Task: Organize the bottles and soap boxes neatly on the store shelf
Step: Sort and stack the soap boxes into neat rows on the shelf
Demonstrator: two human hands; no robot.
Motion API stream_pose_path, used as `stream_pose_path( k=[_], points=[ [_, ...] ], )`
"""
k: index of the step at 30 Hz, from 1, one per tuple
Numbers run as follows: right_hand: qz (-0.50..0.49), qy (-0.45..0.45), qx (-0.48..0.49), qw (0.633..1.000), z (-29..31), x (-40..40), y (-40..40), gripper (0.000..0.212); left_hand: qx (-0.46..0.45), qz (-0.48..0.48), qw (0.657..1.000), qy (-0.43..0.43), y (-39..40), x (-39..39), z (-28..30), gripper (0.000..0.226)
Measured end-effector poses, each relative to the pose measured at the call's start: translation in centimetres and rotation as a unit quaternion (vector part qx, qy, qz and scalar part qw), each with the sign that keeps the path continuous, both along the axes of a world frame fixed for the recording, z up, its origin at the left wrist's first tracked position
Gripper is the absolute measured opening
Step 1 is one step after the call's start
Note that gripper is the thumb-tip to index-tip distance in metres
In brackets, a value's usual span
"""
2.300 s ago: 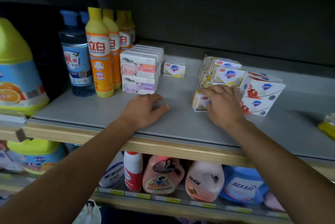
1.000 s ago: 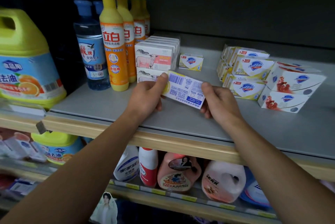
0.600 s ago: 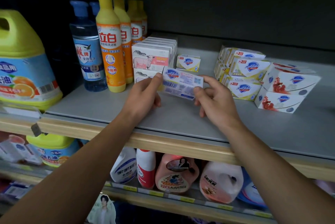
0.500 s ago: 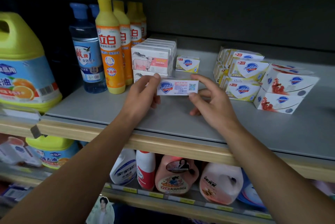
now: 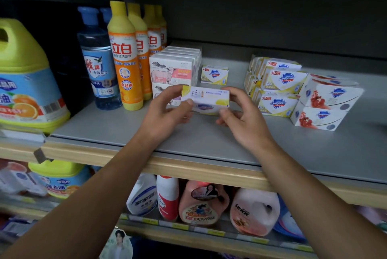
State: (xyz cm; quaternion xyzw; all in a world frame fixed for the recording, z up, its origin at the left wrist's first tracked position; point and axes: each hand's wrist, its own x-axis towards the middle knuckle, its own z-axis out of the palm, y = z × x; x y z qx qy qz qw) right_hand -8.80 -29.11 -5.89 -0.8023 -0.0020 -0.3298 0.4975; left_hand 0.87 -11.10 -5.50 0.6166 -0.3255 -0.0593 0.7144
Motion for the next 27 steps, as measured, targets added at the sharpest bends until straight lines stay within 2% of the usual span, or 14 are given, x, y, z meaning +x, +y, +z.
stream_pose_path(
  k=[2, 7, 13, 15, 17, 21, 23, 27],
  points=[
    [-0.002, 0.004, -0.024, 1.000, 0.0, -0.2, 0.1, 0.047, -0.004, 0.006, 1.000, -0.024, 0.1, 0.2, -0.1, 0.023],
    [-0.016, 0.014, -0.056, 0.998, -0.1, 0.0, 0.2, 0.048, 0.010, 0.016, 0.996, -0.092, 0.1, 0.4, -0.1, 0.028],
    [-0.084, -0.010, -0.083, 0.993, -0.3, 0.2, -0.2, 0.038, 0.024, 0.018, 0.998, -0.049, -0.4, 0.4, -0.3, 0.028],
    [-0.099, -0.003, -0.078, 0.992, -0.4, 0.1, -0.5, 0.039, 0.068, 0.032, 0.996, -0.046, -0.7, 0.4, -0.4, 0.030],
    [-0.111, 0.028, -0.080, 0.990, -0.5, 0.2, -0.8, 0.041, 0.141, 0.044, 0.985, -0.085, -0.9, 0.6, -0.6, 0.027],
    [-0.132, 0.097, -0.078, 0.983, -0.6, 0.4, -1.1, 0.038, 0.277, 0.092, 0.939, -0.185, -1.0, 0.7, -0.5, 0.032],
    [-0.152, 0.113, -0.101, 0.977, -0.5, 0.4, -1.0, 0.041, 0.297, 0.097, 0.929, -0.197, -1.2, 0.5, -0.3, 0.031],
    [-0.155, 0.118, -0.219, 0.956, 0.6, 0.5, -1.0, 0.055, 0.324, 0.071, 0.924, -0.191, -0.6, 0.8, 0.5, 0.038]
  ],
)
